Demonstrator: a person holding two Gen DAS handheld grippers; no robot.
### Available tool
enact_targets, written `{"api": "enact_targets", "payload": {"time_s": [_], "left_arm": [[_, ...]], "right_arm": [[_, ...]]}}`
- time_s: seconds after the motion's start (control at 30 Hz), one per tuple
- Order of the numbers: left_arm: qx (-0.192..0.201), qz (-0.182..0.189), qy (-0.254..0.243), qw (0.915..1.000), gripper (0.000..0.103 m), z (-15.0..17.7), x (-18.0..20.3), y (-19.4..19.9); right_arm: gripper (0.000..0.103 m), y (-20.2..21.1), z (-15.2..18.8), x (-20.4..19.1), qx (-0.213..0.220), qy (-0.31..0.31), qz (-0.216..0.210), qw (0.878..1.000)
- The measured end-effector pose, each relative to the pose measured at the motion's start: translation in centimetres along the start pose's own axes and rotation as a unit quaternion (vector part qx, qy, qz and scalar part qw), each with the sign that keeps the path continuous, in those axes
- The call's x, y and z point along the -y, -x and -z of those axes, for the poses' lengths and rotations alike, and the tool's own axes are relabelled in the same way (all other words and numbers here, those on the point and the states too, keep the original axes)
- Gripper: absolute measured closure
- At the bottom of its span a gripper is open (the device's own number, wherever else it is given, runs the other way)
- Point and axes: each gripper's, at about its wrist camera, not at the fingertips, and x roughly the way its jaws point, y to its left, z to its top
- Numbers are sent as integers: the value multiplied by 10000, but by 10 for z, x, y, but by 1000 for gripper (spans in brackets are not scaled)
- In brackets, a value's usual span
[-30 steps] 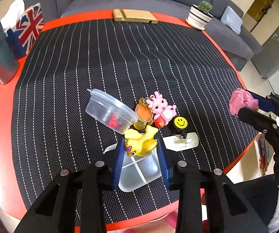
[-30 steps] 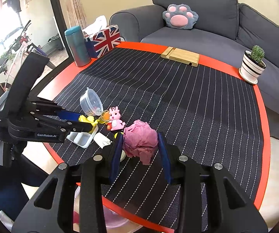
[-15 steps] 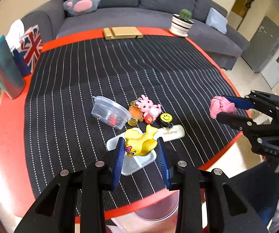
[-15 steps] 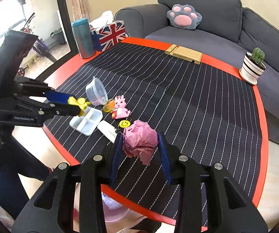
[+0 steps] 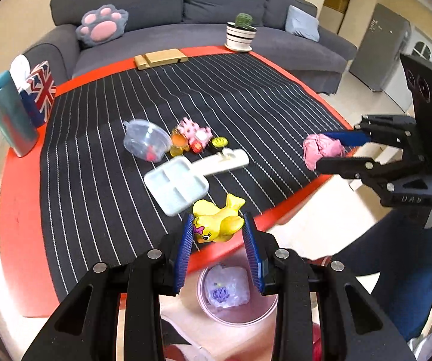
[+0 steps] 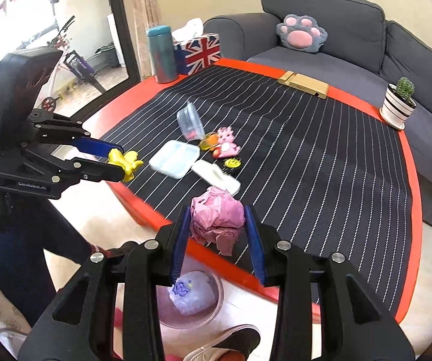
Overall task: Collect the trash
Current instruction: 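Lower the duck and paper over the wastebasket and open both grippers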
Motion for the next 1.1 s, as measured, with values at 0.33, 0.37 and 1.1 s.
{"api": "enact_targets", "payload": {"time_s": [0.33,0.37,1.1], "left_arm": [[-194,136,-339,9991,70,35,20,-8],[-211,160,-366,9990,70,38,21,-8],[-111,566,-325,9978,14,57,25,-13]], "right_arm": [[66,6,23,-17,-111,126,-176,9997],[66,5,26,-20,-148,154,-202,9996],[66,3,53,-46,-298,183,-518,9980]]}}
